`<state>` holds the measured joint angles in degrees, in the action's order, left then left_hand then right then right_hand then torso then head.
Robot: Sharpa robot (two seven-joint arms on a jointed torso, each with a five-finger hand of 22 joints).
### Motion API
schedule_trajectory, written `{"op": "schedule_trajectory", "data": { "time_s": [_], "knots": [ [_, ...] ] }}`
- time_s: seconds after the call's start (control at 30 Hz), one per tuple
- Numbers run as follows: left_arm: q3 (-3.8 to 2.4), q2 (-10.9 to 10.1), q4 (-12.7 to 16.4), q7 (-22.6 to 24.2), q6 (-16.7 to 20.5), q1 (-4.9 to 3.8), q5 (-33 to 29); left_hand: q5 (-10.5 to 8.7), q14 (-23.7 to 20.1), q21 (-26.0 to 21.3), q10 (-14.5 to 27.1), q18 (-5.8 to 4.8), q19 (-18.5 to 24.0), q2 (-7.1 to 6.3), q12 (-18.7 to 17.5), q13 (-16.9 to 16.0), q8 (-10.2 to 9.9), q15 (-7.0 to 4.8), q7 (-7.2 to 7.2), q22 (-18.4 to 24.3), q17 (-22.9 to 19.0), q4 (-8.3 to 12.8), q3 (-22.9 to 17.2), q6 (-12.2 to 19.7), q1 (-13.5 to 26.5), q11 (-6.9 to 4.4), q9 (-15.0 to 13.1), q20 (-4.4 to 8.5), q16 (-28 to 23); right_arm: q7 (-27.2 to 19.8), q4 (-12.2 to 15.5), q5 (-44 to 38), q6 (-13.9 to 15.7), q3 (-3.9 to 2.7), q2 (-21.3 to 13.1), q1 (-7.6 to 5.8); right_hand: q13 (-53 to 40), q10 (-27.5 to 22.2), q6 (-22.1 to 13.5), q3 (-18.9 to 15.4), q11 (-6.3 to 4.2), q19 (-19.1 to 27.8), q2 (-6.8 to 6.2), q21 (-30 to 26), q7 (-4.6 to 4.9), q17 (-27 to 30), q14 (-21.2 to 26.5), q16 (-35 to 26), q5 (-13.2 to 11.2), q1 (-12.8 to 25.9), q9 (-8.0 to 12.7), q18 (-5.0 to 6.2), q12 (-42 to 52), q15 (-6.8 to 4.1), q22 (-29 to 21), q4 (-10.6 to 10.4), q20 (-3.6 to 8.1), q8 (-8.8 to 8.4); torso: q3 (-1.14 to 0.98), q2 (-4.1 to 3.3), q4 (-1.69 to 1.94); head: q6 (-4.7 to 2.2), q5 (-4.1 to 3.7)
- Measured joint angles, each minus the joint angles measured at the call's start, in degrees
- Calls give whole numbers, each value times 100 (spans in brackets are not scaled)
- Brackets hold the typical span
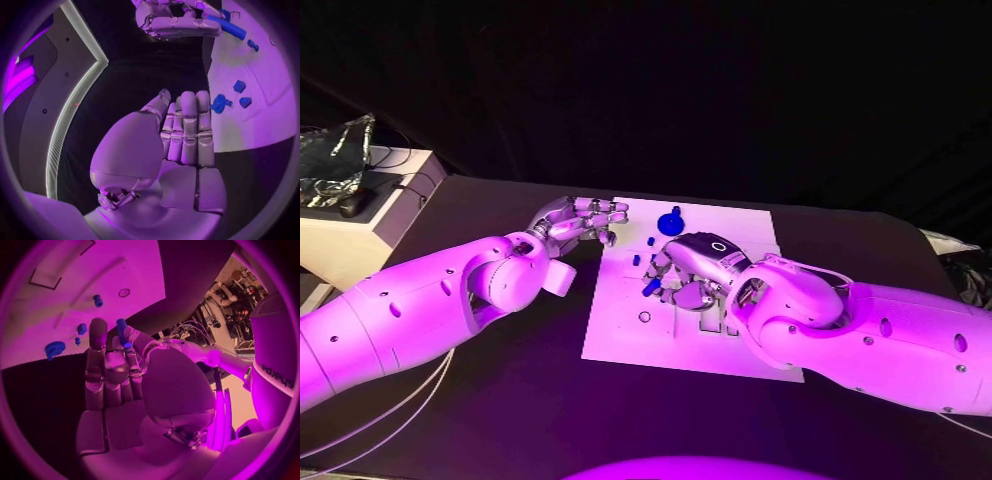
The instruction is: Assemble the parts on the task board
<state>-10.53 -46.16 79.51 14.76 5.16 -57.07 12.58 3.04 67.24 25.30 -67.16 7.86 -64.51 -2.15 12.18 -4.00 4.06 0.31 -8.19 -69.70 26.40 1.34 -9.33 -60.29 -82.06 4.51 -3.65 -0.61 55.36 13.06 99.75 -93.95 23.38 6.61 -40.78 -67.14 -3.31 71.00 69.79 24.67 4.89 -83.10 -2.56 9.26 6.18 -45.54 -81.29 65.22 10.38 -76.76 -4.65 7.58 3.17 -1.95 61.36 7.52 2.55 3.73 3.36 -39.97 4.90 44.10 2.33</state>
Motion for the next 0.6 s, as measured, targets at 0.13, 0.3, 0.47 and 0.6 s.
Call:
{"op": "schedule_trajectory", "data": {
  "time_s": [0.13, 0.3, 0.47, 0.6],
  "knots": [
    [0, 12, -1, 0, 0, 0, -3, 0, 0, 0, 0, 0, 0, 0, 0, 0, 0, 0, 0, 0, 0, 0, 0, 0, 0, 0, 0, 0, 0, 37, -32, -128, 1, 21, 144, 89, 0, 0, 0, 0, 0, 0, 0, 0, 0, 13, 0, 0, 0, 0, 0, 1, -7, 0, 7, 1, 0, 2, 1, -1, 1, 38, 37],
    [0, 13, 5, 1, 1, 0, -7, 0, 0, 0, 0, 0, 0, 0, 0, 0, 0, 0, 0, 0, 0, 0, 0, 0, 0, 0, 0, 0, 0, 81, -143, -252, -30, 50, 265, 184, 0, 0, -1, -1, 0, 0, 0, 0, 1, 24, 0, 0, 0, 0, 4, 1, -1, 0, 20, 2, -1, 1, 2, -2, 1, 75, 88],
    [1, 8, 9, 1, 1, 0, -9, 0, 0, 0, 0, 0, 0, 0, 0, 0, 0, 0, 0, -10, 0, -16, 16, 0, 0, 0, 0, 0, 0, 114, -201, -343, -100, 64, 294, 253, 0, 0, -2, -8, 0, 0, 0, 0, 2, 24, 0, 0, -1, 0, 10, 1, 13, 0, 37, 8, -1, 1, -4, -4, 1, 118, 119],
    [1, 3, 10, 1, 1, 0, -10, 0, 0, 0, 0, 0, 0, 0, -1, 0, 0, 0, 0, -10, 0, -16, 16, 0, 0, 0, 0, 0, 0, 130, -227, -396, -151, 67, 332, 280, 0, 0, -2, -9, 0, 0, 0, 0, 3, 31, 0, 0, -6, 0, 11, 2, 13, 0, 43, 9, -1, 0, -7, -6, -2, 133, 135]
  ]
}}
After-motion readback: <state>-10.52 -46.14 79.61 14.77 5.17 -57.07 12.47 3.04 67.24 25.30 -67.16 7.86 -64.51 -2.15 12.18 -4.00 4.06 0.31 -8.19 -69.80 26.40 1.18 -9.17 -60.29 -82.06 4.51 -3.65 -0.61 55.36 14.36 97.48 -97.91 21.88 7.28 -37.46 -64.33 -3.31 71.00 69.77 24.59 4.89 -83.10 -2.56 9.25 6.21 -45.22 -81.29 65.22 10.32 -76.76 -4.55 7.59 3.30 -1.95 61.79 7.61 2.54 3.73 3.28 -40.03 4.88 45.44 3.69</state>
